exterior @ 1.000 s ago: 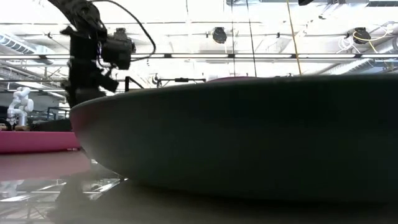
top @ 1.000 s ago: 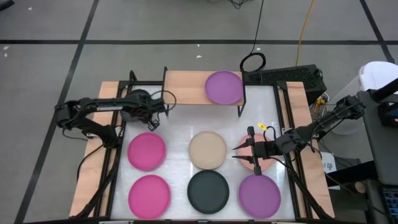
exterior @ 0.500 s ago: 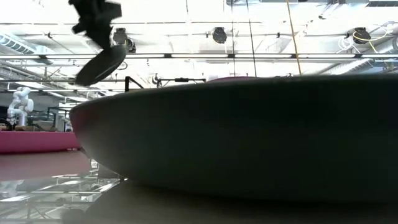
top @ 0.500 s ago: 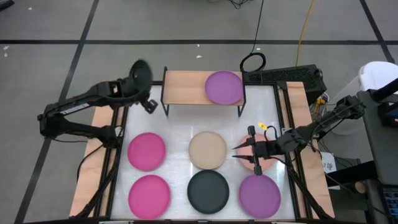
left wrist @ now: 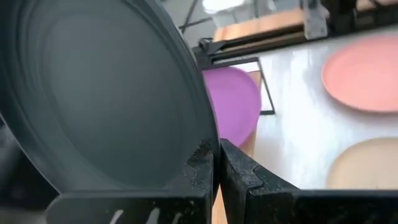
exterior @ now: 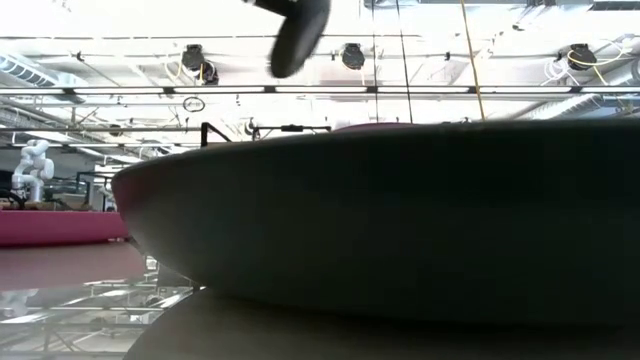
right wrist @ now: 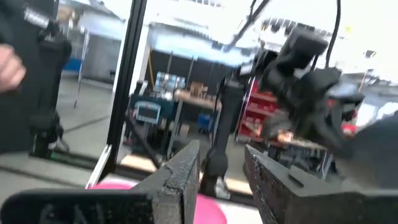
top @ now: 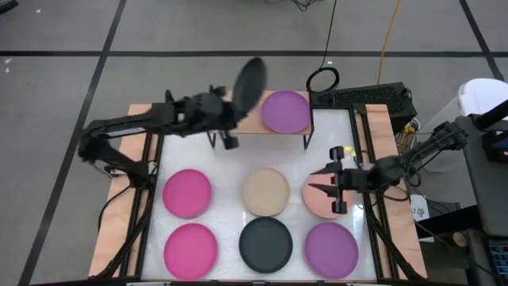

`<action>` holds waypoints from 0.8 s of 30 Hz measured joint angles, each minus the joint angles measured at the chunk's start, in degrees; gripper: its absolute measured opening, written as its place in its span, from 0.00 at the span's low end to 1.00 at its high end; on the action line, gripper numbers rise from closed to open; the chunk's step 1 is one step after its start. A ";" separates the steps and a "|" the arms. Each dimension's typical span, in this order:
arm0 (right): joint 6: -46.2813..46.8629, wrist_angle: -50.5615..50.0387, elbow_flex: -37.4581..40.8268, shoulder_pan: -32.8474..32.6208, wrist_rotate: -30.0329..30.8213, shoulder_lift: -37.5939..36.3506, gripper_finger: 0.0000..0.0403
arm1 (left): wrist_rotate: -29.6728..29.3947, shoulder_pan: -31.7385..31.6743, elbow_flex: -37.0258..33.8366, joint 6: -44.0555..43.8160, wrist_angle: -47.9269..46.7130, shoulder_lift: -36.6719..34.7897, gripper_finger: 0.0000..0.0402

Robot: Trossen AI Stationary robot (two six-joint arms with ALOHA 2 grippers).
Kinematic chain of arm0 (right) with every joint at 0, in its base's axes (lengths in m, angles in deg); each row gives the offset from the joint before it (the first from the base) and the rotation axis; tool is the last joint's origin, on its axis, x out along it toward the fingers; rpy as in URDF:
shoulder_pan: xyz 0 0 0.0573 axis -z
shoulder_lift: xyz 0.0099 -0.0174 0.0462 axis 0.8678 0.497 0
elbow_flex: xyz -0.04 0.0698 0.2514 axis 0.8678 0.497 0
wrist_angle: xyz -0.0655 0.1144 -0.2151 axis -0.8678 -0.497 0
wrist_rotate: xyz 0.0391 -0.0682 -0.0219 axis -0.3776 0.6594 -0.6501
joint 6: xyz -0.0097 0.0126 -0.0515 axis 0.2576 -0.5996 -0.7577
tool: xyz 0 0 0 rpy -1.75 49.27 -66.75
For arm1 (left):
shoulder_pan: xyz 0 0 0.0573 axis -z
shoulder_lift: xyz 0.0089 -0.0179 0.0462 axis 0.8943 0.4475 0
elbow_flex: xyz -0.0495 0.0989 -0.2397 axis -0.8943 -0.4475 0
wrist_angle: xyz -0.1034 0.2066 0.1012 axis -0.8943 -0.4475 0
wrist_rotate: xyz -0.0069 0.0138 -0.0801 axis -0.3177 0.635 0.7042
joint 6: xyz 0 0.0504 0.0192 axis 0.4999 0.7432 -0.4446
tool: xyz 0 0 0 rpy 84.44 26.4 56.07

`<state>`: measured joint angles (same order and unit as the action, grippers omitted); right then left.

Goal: Place and stack plates onto a shelf
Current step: Stack the top black plate on top of the violet plate on the shelf

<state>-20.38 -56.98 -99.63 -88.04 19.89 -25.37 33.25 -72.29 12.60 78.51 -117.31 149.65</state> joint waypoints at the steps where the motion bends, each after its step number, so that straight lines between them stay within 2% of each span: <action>1: -0.27 0.35 0.00 0.00 -0.01 -0.56 0.28 | 0.05 0.16 1.27 2.30 0.66 2.16 0.03; 7: -0.49 0.32 0.00 -0.02 -0.15 -3.58 0.28 | 0.13 0.29 7.72 14.16 1.78 13.46 0.03; 13: -0.50 0.10 0.00 -0.02 -0.17 -4.95 0.28 | 0.04 0.21 10.36 23.03 1.84 21.30 0.05; 19: -0.51 -0.35 0.00 -0.02 -0.20 -4.99 0.28 | -0.10 -1.48 10.48 24.93 2.63 25.17 0.07; 24: -0.67 -0.61 0.00 -0.02 -0.22 -4.99 0.28 | -0.07 -1.93 10.57 24.41 3.71 25.24 0.07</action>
<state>-21.05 -57.58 -99.63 -88.06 19.68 -30.37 33.19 -74.23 23.18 102.91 -113.61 174.88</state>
